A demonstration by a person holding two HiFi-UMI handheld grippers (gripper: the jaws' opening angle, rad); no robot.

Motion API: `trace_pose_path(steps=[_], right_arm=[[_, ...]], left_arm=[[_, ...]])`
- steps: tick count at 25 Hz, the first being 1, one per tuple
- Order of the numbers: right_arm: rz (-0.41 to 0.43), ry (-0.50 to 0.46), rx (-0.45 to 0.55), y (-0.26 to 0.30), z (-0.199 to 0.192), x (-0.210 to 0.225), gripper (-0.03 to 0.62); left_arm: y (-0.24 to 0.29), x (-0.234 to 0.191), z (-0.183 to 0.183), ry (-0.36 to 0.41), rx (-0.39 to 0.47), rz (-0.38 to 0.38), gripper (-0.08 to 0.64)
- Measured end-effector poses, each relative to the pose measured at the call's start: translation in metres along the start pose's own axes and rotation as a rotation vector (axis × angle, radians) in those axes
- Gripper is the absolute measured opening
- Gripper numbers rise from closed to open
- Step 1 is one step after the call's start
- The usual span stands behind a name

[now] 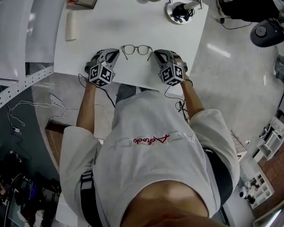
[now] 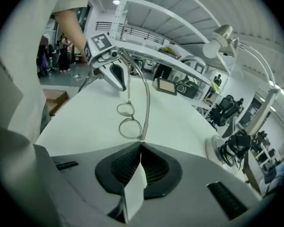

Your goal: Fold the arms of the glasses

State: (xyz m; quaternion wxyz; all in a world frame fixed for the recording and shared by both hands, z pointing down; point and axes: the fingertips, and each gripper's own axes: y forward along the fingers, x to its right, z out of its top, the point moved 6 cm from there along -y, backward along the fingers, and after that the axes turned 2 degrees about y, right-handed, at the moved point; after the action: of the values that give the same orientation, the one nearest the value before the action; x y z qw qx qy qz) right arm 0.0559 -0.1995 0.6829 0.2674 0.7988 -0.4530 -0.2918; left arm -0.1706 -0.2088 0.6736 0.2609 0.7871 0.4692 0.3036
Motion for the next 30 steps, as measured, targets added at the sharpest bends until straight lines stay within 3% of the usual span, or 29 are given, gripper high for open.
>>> trace_pose_path(steps=[3, 4, 6, 15, 18, 25, 30], right_arm=[[0.049, -0.062, -0.011, 0.005, 0.001, 0.002, 0.074], [0.056, -0.079, -0.01, 0.006, 0.002, 0.003, 0.08], [0.058, -0.108, 0.005, 0.007, 0.007, 0.006, 0.081], [0.108, -0.213, 0.061, 0.005, 0.023, 0.01, 0.081], [0.122, -0.254, 0.071, 0.006, 0.027, 0.007, 0.061], [0.139, -0.256, 0.083, 0.006, 0.028, 0.008, 0.052], [0.155, -0.22, 0.088, 0.005, 0.029, 0.009, 0.052]], left_arm=[[0.003, -0.001, 0.001, 0.067, -0.018, -0.026, 0.026], [0.004, -0.002, 0.002, 0.07, -0.021, -0.03, 0.081], [0.004, -0.005, 0.005, 0.079, -0.024, -0.034, 0.116], [0.007, -0.012, 0.021, 0.111, -0.013, -0.037, 0.115], [0.008, -0.011, 0.023, 0.12, -0.011, -0.04, 0.084], [0.009, -0.007, 0.028, 0.153, -0.014, -0.064, 0.052], [0.021, -0.002, 0.035, 0.213, -0.028, -0.126, 0.052]])
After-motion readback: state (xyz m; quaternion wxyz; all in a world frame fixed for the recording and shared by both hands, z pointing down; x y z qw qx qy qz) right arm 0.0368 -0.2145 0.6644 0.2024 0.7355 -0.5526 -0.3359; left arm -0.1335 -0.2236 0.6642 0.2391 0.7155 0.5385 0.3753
